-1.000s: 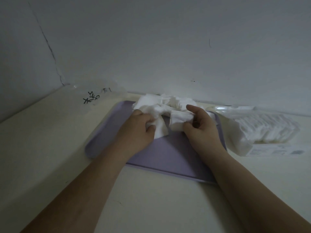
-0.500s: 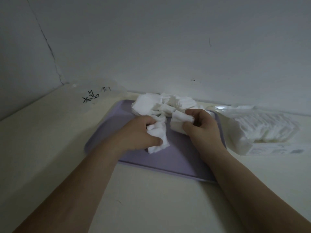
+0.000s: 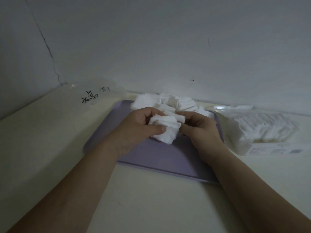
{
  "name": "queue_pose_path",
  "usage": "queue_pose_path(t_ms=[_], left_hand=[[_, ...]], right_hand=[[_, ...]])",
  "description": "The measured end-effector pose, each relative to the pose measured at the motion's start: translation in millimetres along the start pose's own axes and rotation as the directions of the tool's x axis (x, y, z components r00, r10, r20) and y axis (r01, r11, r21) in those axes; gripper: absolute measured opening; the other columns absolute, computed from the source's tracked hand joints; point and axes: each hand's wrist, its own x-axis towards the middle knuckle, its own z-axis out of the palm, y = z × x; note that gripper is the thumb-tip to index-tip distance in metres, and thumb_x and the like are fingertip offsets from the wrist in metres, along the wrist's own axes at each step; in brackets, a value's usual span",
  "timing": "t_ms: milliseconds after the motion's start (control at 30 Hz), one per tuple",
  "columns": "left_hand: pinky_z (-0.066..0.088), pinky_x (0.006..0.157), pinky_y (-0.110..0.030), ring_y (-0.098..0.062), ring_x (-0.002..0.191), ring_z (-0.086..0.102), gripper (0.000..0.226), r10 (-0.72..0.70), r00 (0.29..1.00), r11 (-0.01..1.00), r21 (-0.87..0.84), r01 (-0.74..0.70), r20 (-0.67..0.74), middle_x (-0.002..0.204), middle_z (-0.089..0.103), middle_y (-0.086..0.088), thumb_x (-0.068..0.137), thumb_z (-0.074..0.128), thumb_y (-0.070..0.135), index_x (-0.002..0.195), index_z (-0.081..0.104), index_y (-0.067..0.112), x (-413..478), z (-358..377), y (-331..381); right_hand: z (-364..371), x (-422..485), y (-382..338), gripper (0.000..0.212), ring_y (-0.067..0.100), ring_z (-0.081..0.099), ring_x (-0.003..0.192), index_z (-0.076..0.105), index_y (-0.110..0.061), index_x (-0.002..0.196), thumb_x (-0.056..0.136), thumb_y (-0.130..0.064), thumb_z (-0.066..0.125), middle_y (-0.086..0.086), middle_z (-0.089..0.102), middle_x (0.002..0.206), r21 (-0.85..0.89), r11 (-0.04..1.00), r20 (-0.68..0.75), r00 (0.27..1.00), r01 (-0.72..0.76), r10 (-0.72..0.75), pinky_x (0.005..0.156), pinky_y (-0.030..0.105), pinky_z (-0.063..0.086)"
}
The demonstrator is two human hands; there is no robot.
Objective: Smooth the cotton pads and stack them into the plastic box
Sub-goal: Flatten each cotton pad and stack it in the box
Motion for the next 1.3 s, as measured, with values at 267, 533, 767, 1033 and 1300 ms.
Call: queue_pose_path(t_ms=[267, 533, 767, 1033, 1300], left_hand=[[0.053, 0.106, -0.047, -0.029, 0.124, 0.067, 0.037, -0.091, 0.994, 0.995, -0.043, 0.094, 0.067, 0.128, 0.073, -0.014, 0.098, 0.057, -0.010, 0.130, 0.068, 0.005, 0, -1, 0], [0.057, 0.101, -0.040, -0.032, 0.125, 0.066, 0.046, -0.105, 0.987, 0.987, -0.109, 0.119, 0.124, 0.129, 0.072, -0.017, 0.093, 0.049, -0.019, 0.128, 0.068, 0.004, 1, 1, 1], [0.063, 0.083, -0.033, -0.024, 0.105, 0.074, 0.036, 0.006, 1.000, 1.000, 0.026, -0.006, 0.018, 0.115, 0.077, -0.015, 0.090, 0.065, -0.016, 0.118, 0.071, 0.005, 0, -7, 1], [0.058, 0.072, -0.018, -0.007, 0.083, 0.072, 0.023, 0.057, 0.996, 0.998, 0.019, -0.056, -0.068, 0.089, 0.080, 0.005, 0.095, 0.065, -0.007, 0.102, 0.074, 0.013, 0, -4, 5], [0.061, 0.073, -0.028, -0.011, 0.087, 0.072, 0.013, 0.062, 0.993, 0.993, 0.103, -0.051, -0.104, 0.101, 0.080, -0.002, 0.093, 0.074, 0.004, 0.103, 0.074, 0.013, 5, 6, -10]], right_hand=[[2, 4, 4, 0.028, 0.024, 0.076, 0.103, 0.074, -0.004, 0.114, 0.093, 0.012, 0.065, 0.013, 0.080, 0.107, 0.149, 0.987, -0.011, 0.998, -0.053, 0.055, 0.086, 0.029, 0.061], [2, 7, 9, 0.025, 0.029, 0.074, 0.100, 0.071, 0.001, 0.116, 0.093, 0.010, 0.067, 0.016, 0.080, 0.106, 0.201, 0.976, -0.045, 0.994, -0.086, 0.097, 0.092, 0.041, 0.060], [1, 7, 7, 0.023, 0.029, 0.073, 0.095, 0.073, -0.002, 0.111, 0.092, 0.009, 0.068, 0.018, 0.079, 0.103, 0.191, 0.979, -0.035, 0.996, -0.071, 0.079, 0.091, 0.043, 0.059], [2, 7, 6, 0.025, 0.025, 0.075, 0.096, 0.072, 0.000, 0.114, 0.091, 0.009, 0.070, 0.017, 0.079, 0.106, 0.212, 0.976, -0.058, 0.997, -0.046, 0.060, 0.091, 0.037, 0.060], [0, 7, 9, 0.028, 0.035, 0.074, 0.107, 0.071, 0.002, 0.118, 0.090, 0.007, 0.071, 0.020, 0.078, 0.110, 0.211, 0.974, 0.022, 0.997, -0.078, 0.075, 0.098, 0.046, 0.059]])
